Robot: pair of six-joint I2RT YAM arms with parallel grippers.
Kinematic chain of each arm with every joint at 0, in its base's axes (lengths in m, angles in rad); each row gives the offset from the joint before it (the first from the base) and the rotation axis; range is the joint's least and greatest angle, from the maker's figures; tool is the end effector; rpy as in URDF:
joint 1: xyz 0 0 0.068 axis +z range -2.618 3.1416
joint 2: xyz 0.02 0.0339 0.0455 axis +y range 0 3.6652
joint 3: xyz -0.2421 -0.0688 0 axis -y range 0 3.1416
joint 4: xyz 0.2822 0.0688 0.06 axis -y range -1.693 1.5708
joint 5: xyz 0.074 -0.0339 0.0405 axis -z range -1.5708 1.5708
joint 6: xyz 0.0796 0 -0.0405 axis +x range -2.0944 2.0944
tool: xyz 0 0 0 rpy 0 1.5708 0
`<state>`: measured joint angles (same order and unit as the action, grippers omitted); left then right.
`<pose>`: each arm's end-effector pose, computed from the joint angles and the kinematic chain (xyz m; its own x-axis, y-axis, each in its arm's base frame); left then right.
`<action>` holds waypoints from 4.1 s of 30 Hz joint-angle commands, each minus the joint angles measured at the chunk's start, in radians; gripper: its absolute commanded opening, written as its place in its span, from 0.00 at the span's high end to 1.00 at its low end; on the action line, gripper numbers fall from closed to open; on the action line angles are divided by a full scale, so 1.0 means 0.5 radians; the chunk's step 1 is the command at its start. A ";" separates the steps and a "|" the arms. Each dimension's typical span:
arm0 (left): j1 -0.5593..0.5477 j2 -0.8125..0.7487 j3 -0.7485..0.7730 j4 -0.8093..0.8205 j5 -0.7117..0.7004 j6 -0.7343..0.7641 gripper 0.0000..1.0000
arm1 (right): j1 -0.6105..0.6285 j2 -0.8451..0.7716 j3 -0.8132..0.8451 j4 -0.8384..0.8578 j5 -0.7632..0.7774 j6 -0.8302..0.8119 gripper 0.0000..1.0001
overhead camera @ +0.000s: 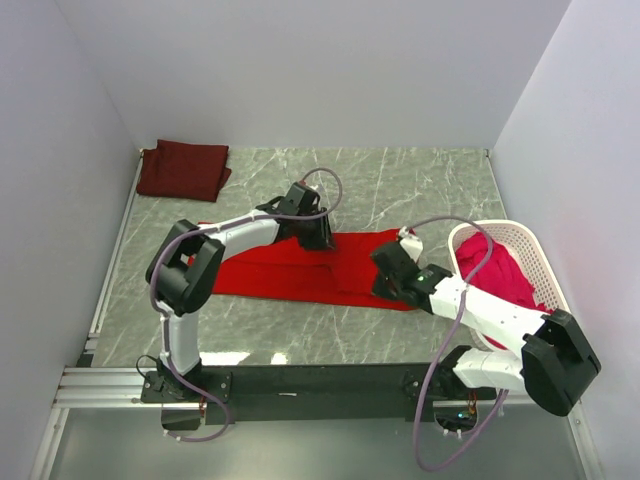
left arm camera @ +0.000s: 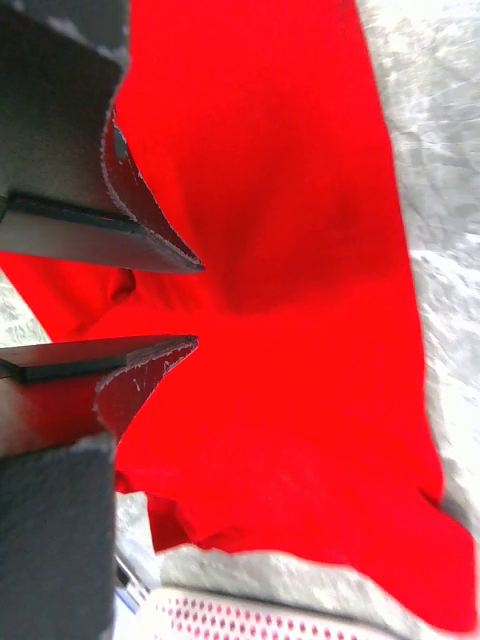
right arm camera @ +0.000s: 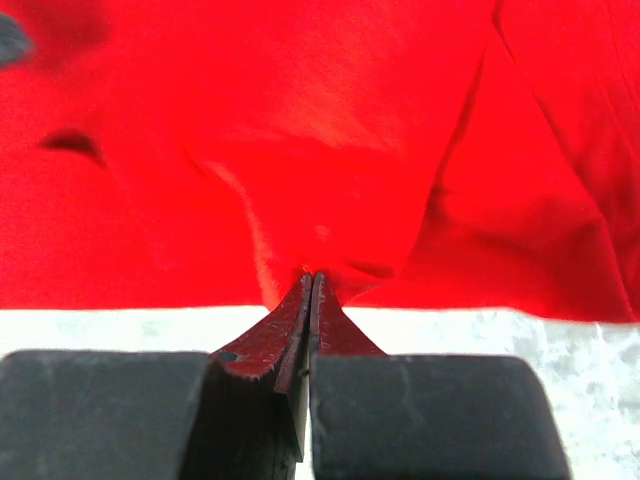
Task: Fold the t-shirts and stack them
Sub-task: Fold the tshirt
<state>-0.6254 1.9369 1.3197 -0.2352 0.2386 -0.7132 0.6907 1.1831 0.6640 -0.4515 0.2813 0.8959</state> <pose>0.3710 -0.2911 0.1112 -0.9163 -0.1225 -0.3813 0.1262 0.8152 -0.5652 0.2363 0.1666 0.1256 -0.7809 0.3277 -0.5318 0.1897 0.9356 0.2978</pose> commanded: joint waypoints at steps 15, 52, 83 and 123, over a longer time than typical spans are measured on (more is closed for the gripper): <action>-0.160 -0.250 -0.243 -0.107 0.041 0.061 0.52 | 0.024 -0.065 -0.132 -0.088 0.235 0.113 0.93; -0.384 -0.232 -0.277 -0.045 -0.103 -0.126 0.91 | 0.024 -0.090 -0.052 -0.119 0.253 0.052 0.83; 0.082 -0.539 -0.231 -0.388 -0.461 0.110 0.58 | -0.461 0.391 0.304 0.004 0.088 -0.092 0.50; -0.519 -0.511 -0.661 0.060 -0.581 -1.163 0.55 | -0.930 2.588 3.262 -0.824 -0.268 -0.690 0.44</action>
<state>-0.8974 1.7115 0.9245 -0.1528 -0.0319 -1.2644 0.2409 2.4714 2.2223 -0.8246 0.1627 0.6052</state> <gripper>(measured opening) 0.438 0.556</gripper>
